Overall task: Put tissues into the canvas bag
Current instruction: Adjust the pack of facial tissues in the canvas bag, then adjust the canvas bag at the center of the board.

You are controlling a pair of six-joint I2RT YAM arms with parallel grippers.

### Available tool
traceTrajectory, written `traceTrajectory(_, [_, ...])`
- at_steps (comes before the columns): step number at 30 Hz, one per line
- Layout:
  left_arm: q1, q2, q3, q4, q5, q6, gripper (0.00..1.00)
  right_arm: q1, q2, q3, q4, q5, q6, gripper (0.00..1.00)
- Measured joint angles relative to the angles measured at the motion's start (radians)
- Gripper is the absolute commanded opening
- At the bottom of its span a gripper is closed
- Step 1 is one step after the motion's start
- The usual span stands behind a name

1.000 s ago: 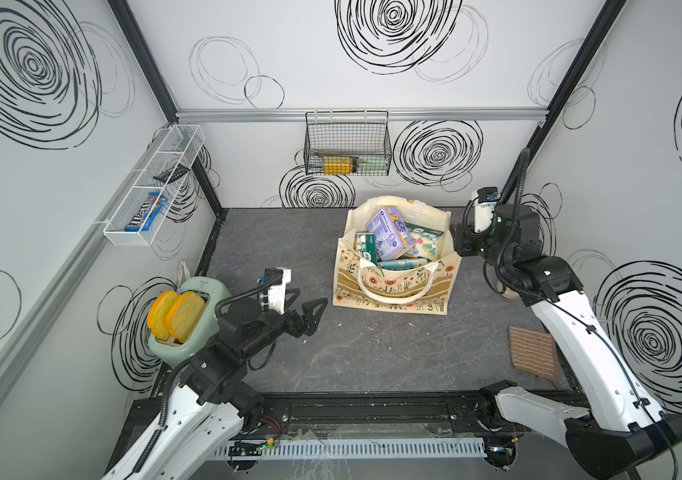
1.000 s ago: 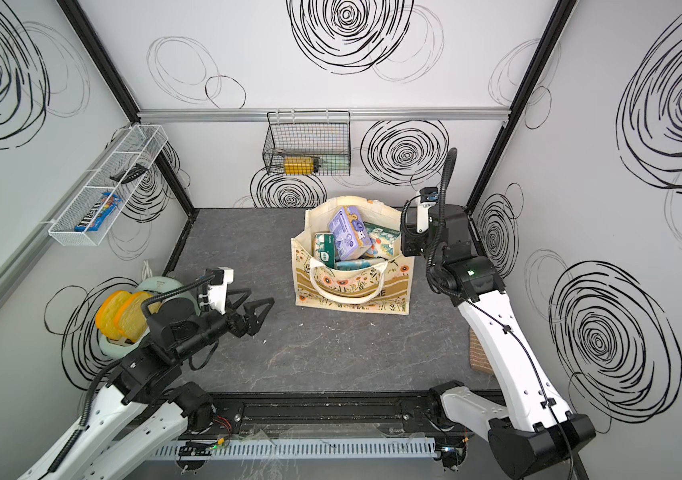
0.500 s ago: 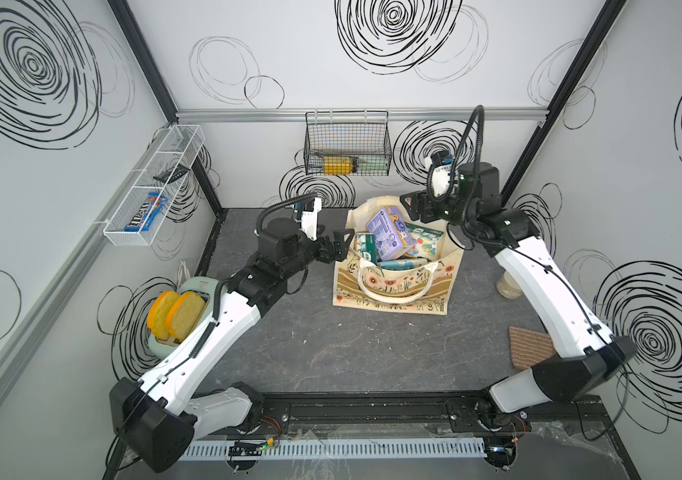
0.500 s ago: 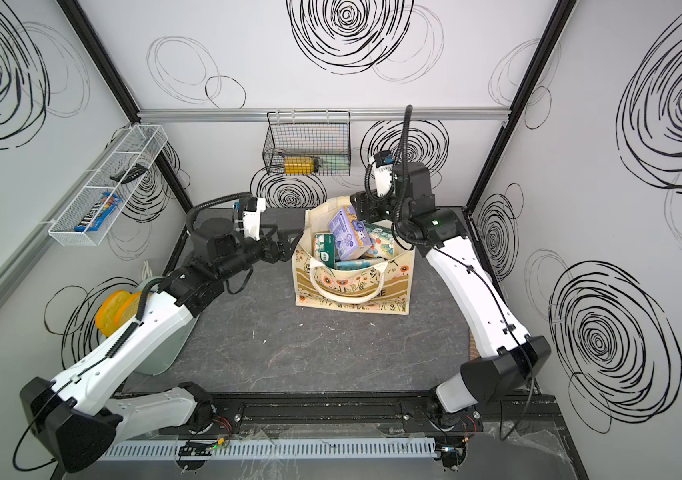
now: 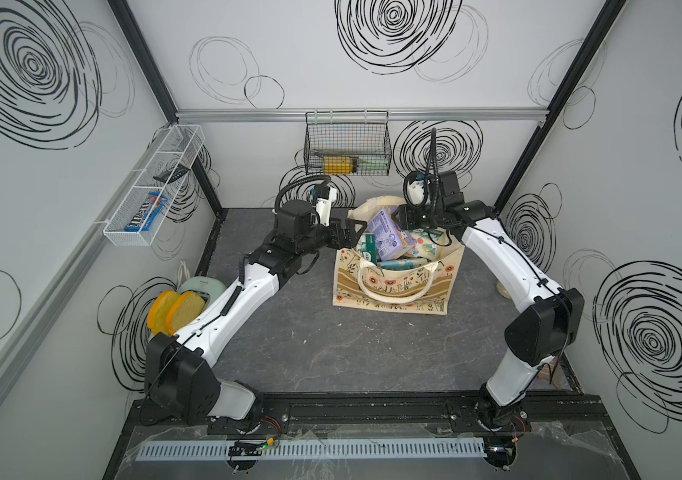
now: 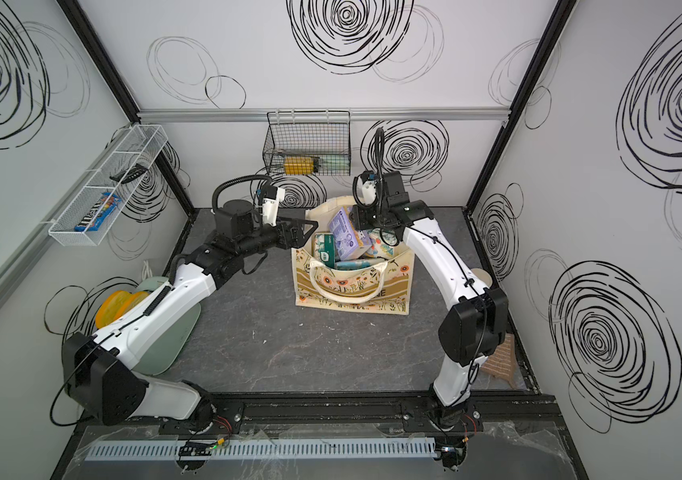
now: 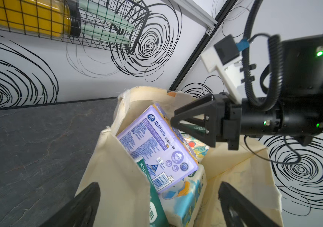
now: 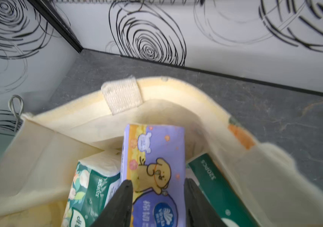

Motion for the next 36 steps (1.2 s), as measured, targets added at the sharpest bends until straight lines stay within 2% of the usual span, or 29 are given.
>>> traceTrajectory(4, [0.010, 0.000, 0.000, 0.010, 0.009, -0.002, 0.99, 0.045, -0.104, -0.176, 0.059, -0.018, 0.002, 0.47])
traceTrajectory(8, [0.027, 0.002, 0.002, 0.013, 0.022, -0.005, 0.98, 0.057, -0.195, -0.248, 0.050, -0.055, 0.003, 0.48])
traceTrajectory(13, [0.061, 0.085, 0.099, -0.004, 0.036, 0.003, 0.80, 0.059, -0.254, -0.201, 0.008, -0.053, 0.010, 0.55])
traceTrajectory(17, [0.069, 0.173, 0.195, -0.027, 0.051, 0.031, 0.68, 0.047, -0.280, -0.078, -0.024, 0.027, 0.000, 0.59])
traceTrajectory(20, [0.068, 0.238, 0.264, -0.068, 0.076, 0.051, 0.68, 0.016, -0.314, -0.040, -0.038, 0.126, -0.015, 0.65])
traceTrajectory(24, [0.056, 0.315, 0.349, -0.130, 0.092, 0.087, 0.70, -0.047, -0.366, -0.080, -0.056, 0.230, -0.028, 0.67])
traceTrajectory(31, [0.031, 0.387, 0.426, -0.233, 0.090, 0.144, 0.68, -0.142, -0.345, -0.142, -0.083, 0.247, -0.035, 0.69])
traceTrajectory(33, [0.028, 0.401, 0.448, -0.260, 0.089, 0.160, 0.58, -0.150, -0.328, -0.145, -0.087, 0.240, -0.036, 0.68])
traceTrajectory(35, [0.028, 0.407, 0.456, -0.274, 0.087, 0.176, 0.36, -0.156, -0.315, -0.145, -0.087, 0.229, -0.037, 0.65])
traceTrajectory(36, [0.028, 0.407, 0.457, -0.281, 0.089, 0.180, 0.22, -0.160, -0.309, -0.145, -0.087, 0.219, -0.038, 0.62])
